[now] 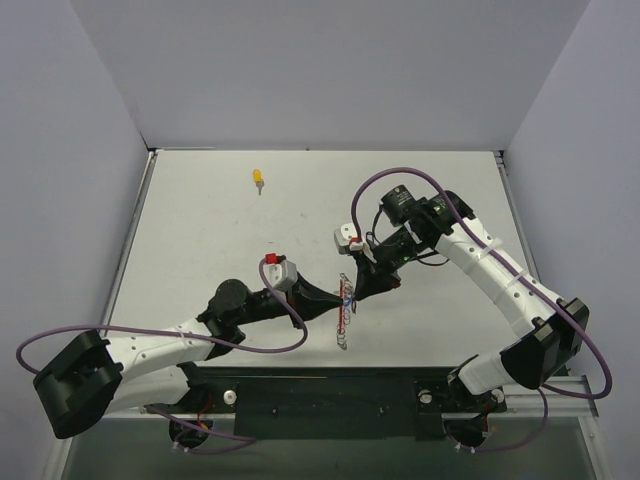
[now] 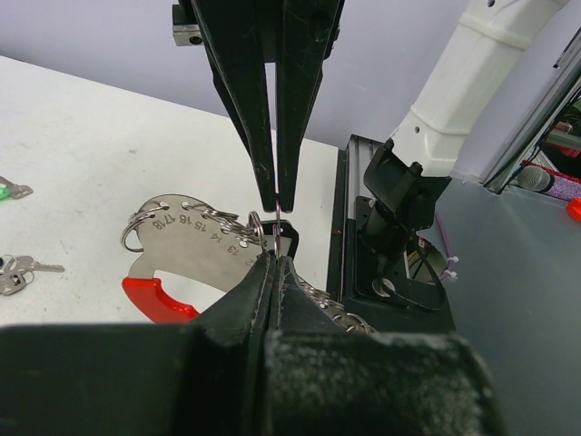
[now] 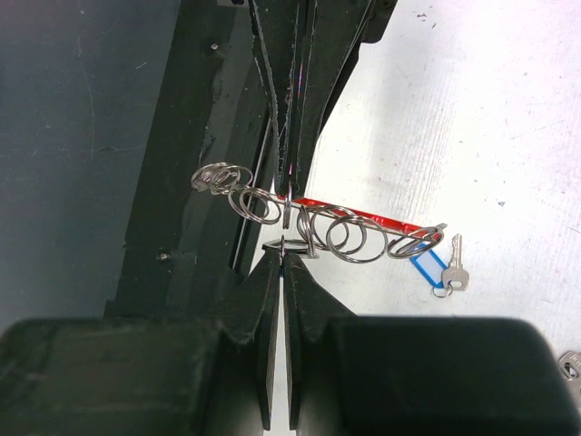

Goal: Put the keys on the keyring

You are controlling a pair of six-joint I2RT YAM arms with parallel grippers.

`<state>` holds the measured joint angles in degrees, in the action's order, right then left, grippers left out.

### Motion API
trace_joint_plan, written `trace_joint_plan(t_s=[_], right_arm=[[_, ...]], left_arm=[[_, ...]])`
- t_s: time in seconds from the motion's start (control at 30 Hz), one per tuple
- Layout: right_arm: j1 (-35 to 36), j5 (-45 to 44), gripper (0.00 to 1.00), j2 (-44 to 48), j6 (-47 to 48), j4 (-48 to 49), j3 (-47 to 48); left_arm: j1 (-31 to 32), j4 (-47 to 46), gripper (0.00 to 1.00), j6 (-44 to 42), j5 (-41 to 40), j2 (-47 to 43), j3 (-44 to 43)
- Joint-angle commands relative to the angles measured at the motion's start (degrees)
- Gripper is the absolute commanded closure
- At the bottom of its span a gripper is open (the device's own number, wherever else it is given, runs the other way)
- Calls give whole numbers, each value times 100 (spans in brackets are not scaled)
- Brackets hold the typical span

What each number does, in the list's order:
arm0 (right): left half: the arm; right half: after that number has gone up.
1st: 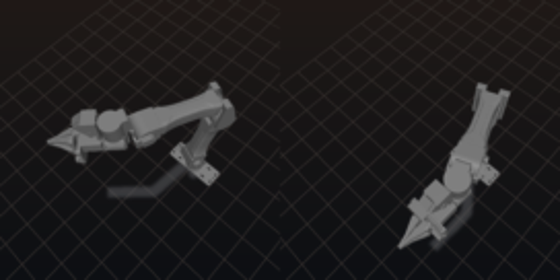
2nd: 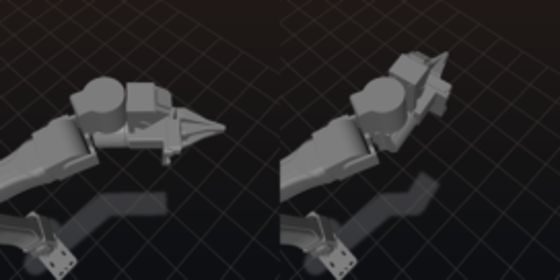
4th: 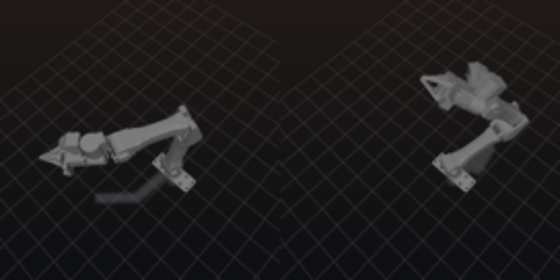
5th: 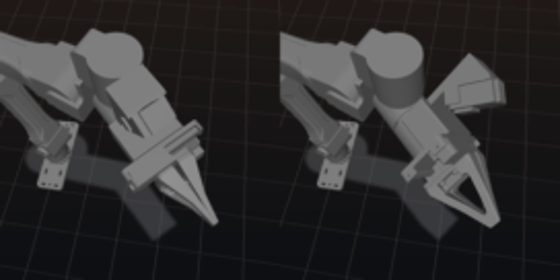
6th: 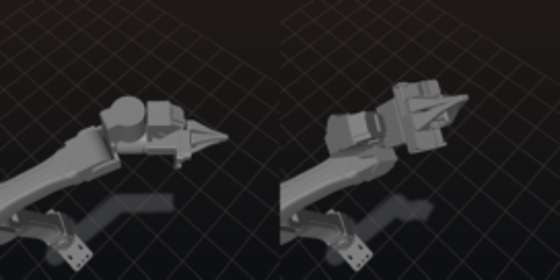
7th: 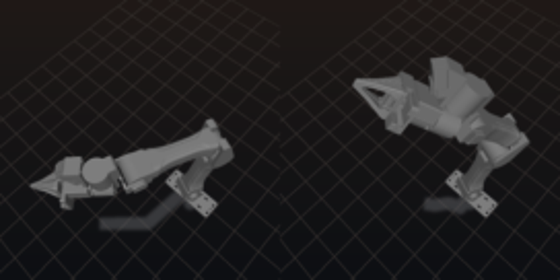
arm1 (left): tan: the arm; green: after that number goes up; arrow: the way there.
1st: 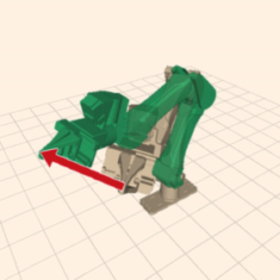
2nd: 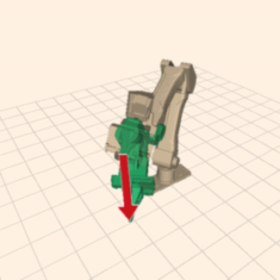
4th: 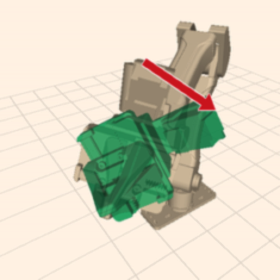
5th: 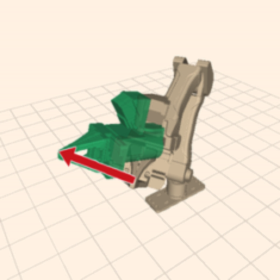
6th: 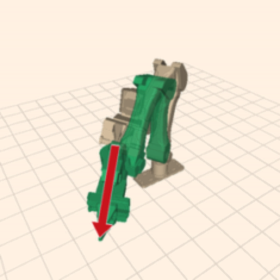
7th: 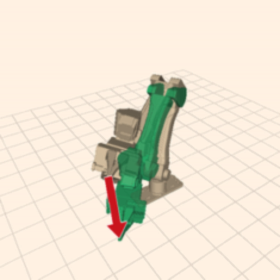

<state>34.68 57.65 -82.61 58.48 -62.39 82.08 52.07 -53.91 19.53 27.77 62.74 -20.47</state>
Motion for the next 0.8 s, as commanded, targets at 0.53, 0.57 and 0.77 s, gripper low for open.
trace_joint_plan(t_s=[0.53,0.57,0.77], right_arm=[[57,264,100,17,-179,60,-96],[57,273,100,17,-179,60,-105],[57,344,100,25,-153,43,-140]], left_arm=[[-13,-577,100,130,141,98,-36],[-22,-577,100,130,132,89,-36],[-22,-585,100,139,132,107,-27]])
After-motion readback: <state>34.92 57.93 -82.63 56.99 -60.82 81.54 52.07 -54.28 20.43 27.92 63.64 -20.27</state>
